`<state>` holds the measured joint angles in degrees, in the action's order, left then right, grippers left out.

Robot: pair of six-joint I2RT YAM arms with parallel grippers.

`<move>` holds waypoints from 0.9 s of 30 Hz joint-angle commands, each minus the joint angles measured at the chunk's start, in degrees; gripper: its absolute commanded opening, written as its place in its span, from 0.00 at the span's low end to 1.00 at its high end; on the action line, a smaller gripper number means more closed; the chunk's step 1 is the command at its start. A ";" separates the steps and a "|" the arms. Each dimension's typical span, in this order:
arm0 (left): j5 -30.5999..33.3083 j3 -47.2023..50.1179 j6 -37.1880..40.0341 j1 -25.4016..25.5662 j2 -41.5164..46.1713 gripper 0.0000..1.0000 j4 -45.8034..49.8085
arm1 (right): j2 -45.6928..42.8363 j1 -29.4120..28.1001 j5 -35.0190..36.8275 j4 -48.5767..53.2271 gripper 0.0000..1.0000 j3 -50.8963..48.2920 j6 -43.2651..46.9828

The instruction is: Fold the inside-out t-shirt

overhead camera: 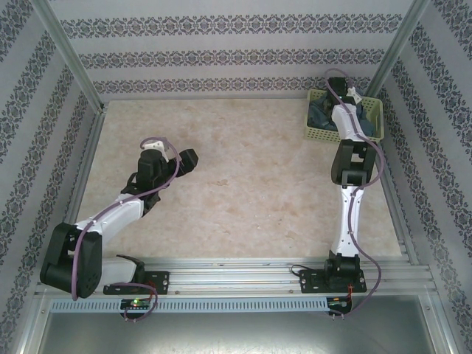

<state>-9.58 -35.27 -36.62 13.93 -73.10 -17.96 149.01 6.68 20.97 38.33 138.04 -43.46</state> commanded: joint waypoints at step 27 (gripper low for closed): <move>2.10 -0.23 -2.22 0.61 4.34 1.00 3.62 | -14.40 -6.39 -9.46 -13.94 0.00 -15.44 7.60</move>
<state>-7.66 -35.11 -37.78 13.93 -69.25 -14.11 141.10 2.90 10.22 30.28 125.12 -38.92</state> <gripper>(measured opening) 0.999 0.059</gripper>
